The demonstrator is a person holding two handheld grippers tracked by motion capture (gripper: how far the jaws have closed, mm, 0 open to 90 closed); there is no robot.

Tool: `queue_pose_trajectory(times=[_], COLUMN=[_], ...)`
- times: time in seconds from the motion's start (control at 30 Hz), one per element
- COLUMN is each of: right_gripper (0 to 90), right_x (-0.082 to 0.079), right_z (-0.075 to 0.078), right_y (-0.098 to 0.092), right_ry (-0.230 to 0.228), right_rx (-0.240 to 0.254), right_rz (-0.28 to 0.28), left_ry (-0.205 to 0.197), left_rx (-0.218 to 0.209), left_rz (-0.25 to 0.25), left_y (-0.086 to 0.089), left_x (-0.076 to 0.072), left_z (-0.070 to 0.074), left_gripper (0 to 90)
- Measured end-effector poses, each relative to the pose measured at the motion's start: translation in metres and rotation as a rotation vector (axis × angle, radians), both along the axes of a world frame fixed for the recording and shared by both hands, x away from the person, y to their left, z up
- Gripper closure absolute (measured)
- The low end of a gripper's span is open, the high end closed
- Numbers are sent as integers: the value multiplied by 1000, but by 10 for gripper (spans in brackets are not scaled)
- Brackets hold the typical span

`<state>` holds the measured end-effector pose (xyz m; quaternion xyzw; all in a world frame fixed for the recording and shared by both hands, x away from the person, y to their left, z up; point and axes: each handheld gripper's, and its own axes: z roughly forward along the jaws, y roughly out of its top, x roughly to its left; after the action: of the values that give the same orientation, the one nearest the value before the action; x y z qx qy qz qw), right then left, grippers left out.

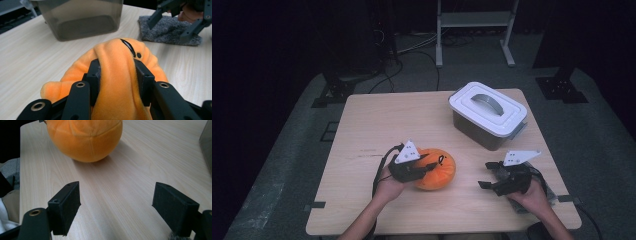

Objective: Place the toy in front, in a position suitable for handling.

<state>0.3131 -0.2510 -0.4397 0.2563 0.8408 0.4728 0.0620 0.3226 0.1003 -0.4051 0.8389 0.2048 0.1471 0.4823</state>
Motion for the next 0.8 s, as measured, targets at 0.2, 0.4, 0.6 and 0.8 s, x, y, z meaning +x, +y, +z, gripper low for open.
queue_pose_trajectory(times=[0.2, 0.4, 0.6, 0.8], right_gripper=[208, 209, 213, 257], right_x=[1, 2, 2, 5], right_z=[0, 0, -1, -4], right_y=[-2, -7, -18, -43], right_ry=[-4, 6, 4, 11], right_rx=[-2, -7, -48, -65], right_rz=[-3, -14, -33, -90], left_ry=[11, 24, 39, 35], left_rx=[0, 0, -29, -13], left_rz=[-8, 5, 23, 13], left_y=[-2, -1, 4, 4], left_x=[-8, -14, -21, -26], left_z=[-6, -16, -22, -20], left_gripper=[631, 609, 528, 402])
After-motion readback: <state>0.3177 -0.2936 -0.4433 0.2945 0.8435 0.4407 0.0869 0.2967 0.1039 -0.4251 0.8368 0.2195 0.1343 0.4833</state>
